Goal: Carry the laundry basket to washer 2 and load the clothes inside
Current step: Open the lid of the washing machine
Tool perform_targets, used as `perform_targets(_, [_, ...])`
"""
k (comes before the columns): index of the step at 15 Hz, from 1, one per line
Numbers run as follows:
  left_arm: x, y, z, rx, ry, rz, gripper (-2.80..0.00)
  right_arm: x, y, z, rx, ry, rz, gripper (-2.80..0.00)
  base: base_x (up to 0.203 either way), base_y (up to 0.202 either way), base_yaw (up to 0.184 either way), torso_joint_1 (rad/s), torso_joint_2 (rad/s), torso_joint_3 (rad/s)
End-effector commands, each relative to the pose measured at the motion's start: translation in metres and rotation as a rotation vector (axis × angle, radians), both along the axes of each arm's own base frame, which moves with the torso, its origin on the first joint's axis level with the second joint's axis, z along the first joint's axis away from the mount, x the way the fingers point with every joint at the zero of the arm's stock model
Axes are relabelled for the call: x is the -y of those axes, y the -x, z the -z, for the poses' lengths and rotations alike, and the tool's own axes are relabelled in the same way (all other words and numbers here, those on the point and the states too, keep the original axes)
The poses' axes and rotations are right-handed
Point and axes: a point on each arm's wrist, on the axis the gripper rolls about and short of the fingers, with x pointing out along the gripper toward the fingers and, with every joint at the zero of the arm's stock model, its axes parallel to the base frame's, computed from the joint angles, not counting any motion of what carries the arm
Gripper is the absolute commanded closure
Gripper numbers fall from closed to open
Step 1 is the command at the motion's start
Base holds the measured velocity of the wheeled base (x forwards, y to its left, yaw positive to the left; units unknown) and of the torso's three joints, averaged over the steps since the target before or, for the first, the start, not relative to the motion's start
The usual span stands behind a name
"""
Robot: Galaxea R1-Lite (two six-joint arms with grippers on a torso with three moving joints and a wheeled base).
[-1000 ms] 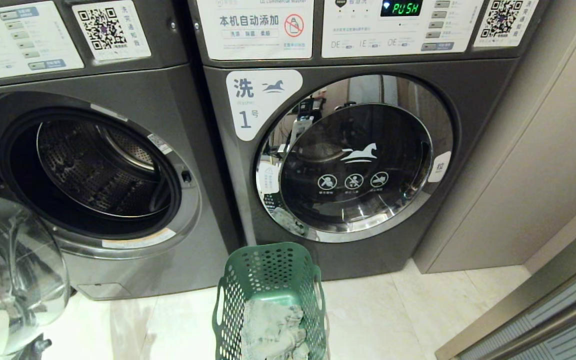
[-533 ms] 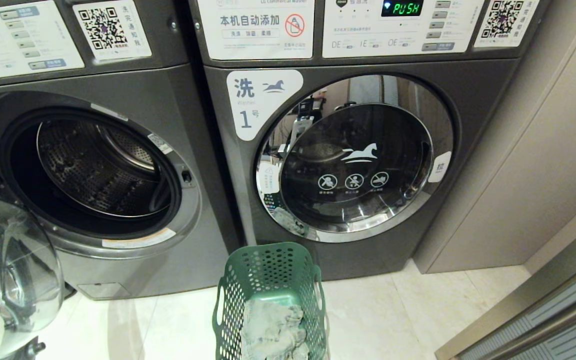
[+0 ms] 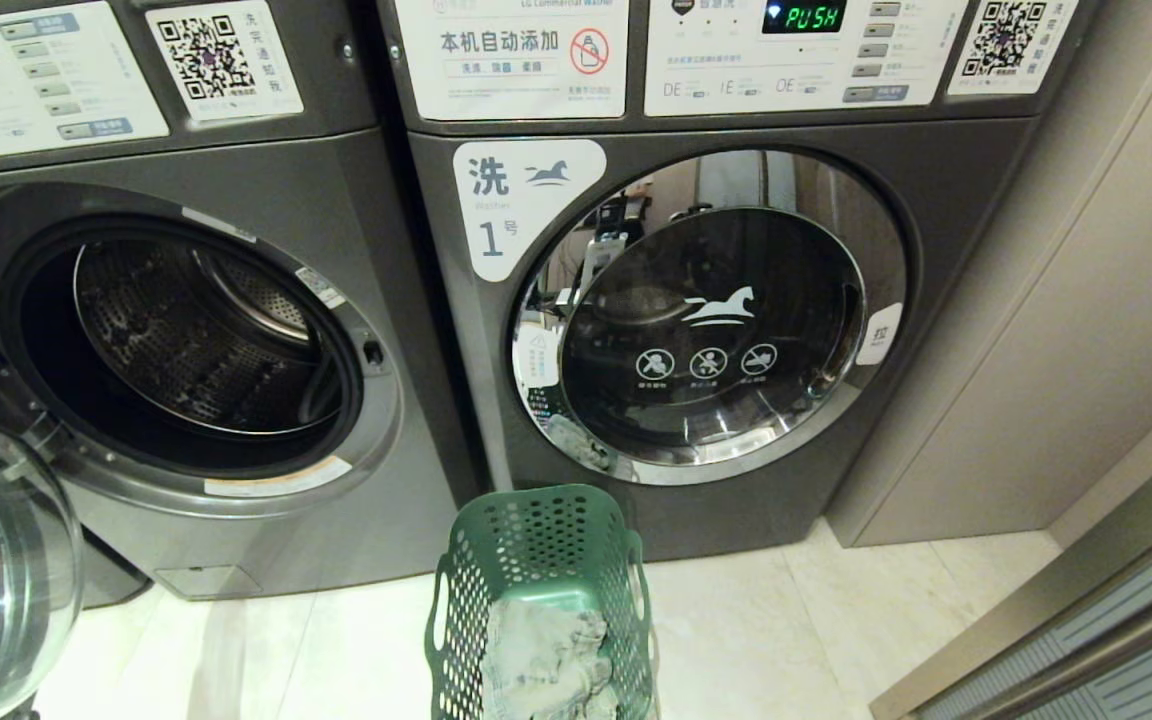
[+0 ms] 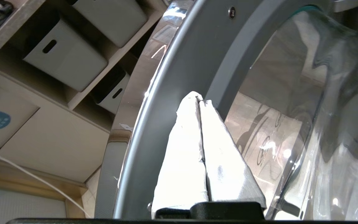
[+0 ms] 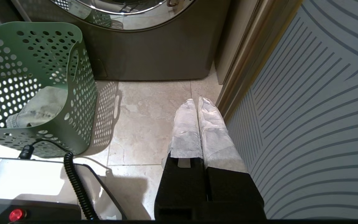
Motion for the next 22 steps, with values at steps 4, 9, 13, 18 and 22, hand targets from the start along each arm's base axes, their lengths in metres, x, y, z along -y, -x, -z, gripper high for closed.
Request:
perform_targets(4, [-0.046,0.008,0.008,0.001,-0.002,-0.15,0.0,0.0,0.0,0.0,-0.003,0.0,-0.001,0.0,0.0,0.0,0.0,0.0,0.0,0.0])
perform_targets(9, [-0.085,0.013,0.016,0.045,-0.017,-0.215,0.0,0.0,0.0,0.0,-0.003,0.0,-0.001,0.0,0.0,0.0,0.0,0.0,0.0,0.0])
perform_targets(13, [-0.064,0.018,0.004,0.143,-0.012,-0.199,0.0,0.0,0.0,0.0,-0.003,0.0,-0.001,0.0,0.0,0.0,0.0,0.0,0.0,0.0])
perform_targets(18, [0.032,0.013,0.022,0.209,0.129,0.06,0.0,0.0,0.0,0.0,-0.003,0.0,-0.001,0.0,0.0,0.0,0.0,0.0,0.0,0.0])
perform_targets(22, [0.137,0.01,0.07,0.155,0.309,0.412,0.0,0.0,0.0,0.0,-0.003,0.0,-0.001,0.0,0.0,0.0,0.0,0.0,0.0,0.0])
